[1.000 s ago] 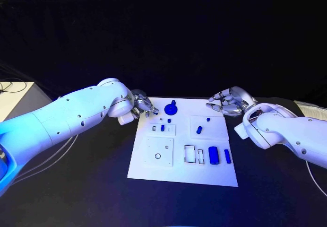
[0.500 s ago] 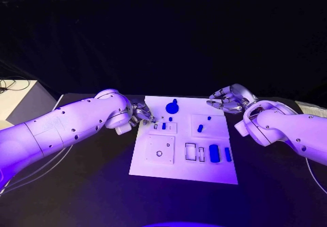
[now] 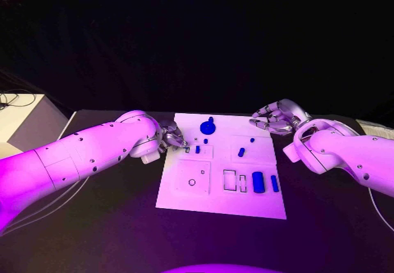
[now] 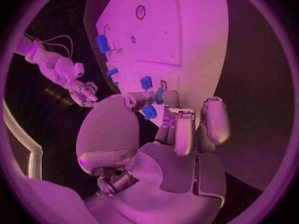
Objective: Assemble the parts on the task board
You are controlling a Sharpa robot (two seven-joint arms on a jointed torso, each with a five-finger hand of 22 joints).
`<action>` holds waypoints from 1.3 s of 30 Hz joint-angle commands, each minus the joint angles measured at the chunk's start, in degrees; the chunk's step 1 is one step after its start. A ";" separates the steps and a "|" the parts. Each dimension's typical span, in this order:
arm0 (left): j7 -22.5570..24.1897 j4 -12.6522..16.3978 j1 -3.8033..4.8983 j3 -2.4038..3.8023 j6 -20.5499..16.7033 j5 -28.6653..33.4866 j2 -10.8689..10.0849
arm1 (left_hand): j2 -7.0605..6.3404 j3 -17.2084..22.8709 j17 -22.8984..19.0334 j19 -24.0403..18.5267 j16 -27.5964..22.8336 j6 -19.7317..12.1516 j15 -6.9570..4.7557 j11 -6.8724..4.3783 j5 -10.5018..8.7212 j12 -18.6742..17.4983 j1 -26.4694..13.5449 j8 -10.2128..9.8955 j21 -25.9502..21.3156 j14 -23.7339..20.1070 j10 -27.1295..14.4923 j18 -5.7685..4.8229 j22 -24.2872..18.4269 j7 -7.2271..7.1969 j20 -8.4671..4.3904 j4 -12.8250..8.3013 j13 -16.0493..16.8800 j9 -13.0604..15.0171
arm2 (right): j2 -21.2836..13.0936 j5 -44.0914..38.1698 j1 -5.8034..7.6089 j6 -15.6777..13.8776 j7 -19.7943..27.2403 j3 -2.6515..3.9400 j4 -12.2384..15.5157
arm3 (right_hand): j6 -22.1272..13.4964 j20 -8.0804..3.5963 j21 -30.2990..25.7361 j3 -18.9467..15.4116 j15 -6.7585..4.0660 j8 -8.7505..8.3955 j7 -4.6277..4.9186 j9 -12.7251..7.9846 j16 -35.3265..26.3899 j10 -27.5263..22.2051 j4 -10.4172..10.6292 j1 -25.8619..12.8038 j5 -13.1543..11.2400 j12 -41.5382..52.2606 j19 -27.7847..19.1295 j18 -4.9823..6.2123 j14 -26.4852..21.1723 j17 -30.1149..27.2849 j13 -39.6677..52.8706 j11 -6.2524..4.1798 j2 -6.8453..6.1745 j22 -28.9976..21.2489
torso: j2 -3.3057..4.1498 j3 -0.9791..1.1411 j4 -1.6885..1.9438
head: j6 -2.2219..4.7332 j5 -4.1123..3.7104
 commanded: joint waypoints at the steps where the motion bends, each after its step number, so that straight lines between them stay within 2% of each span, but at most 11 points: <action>1: 0.07 0.17 -0.03 -0.07 0.65 -2.42 0.30 | 0.14 11.23 10.20 0.57 0.33 -0.11 -0.43 -0.14 0.13 0.35 -0.69 0.47 0.24 3.97 0.49 -0.33 0.12 -0.39 -0.02 -10.81 0.24 -0.10 | 0.00 -0.19 -0.04 0.96 0.15 0.01 0.03 | -0.31 0.29 -0.15 0.32 0.23 0.28 0.05 0.02 -0.27 1.26 -0.05 -0.17 0.30 0.16 4.04 0.23 4.25 7.49 10.78 0.24 -0.21 12.36 | -0.02 0.03 0.04 | -0.17 -0.06; 12: -0.32 0.21 -0.05 -0.37 2.40 -5.01 0.76 | 0.16 11.65 10.81 0.77 0.62 0.00 -0.56 -0.30 0.30 0.82 -1.25 1.02 0.42 4.21 0.80 -0.39 0.42 -0.57 -0.11 -11.06 0.64 -0.20 | -0.01 -0.18 -0.07 1.07 0.15 0.01 -0.01 | -0.31 0.29 -0.15 0.32 0.23 0.28 0.05 0.02 -0.27 1.26 -0.05 -0.17 0.30 0.16 4.04 0.23 4.25 7.49 10.78 0.24 -0.21 12.36 | -0.06 0.10 -0.02 | -0.34 -0.01; 28: -0.63 0.44 -0.05 -0.45 3.76 -7.75 1.14 | 0.09 11.99 11.13 0.98 0.77 0.04 -0.67 -0.40 0.67 1.03 -1.59 1.40 0.60 4.34 0.93 -0.45 0.72 -0.67 -0.19 -11.37 0.73 -0.31 | -0.03 -0.18 -0.09 1.21 0.19 0.01 0.06 | -0.31 0.29 -0.15 0.32 0.23 0.28 0.05 0.02 -0.27 1.26 -0.05 -0.17 0.30 0.16 4.04 0.23 4.25 7.49 10.78 0.24 -0.21 12.36 | -0.01 0.14 -0.07 | -0.52 0.00; 39: -0.74 0.02 -0.04 -0.53 4.25 -8.70 1.67 | 0.10 12.05 11.17 1.07 0.78 0.05 -0.68 -0.42 0.74 1.05 -1.66 1.47 0.67 4.36 0.94 -0.48 0.85 -0.68 -0.21 -11.41 0.69 -0.33 | -0.11 -0.17 -0.09 1.12 0.16 0.01 0.18 | -0.31 0.29 -0.15 0.32 0.23 0.28 0.05 0.02 -0.27 1.26 -0.05 -0.17 0.30 0.16 4.04 0.23 4.25 7.49 10.78 0.24 -0.21 12.36 | 0.01 0.12 0.05 | -0.75 -0.08</action>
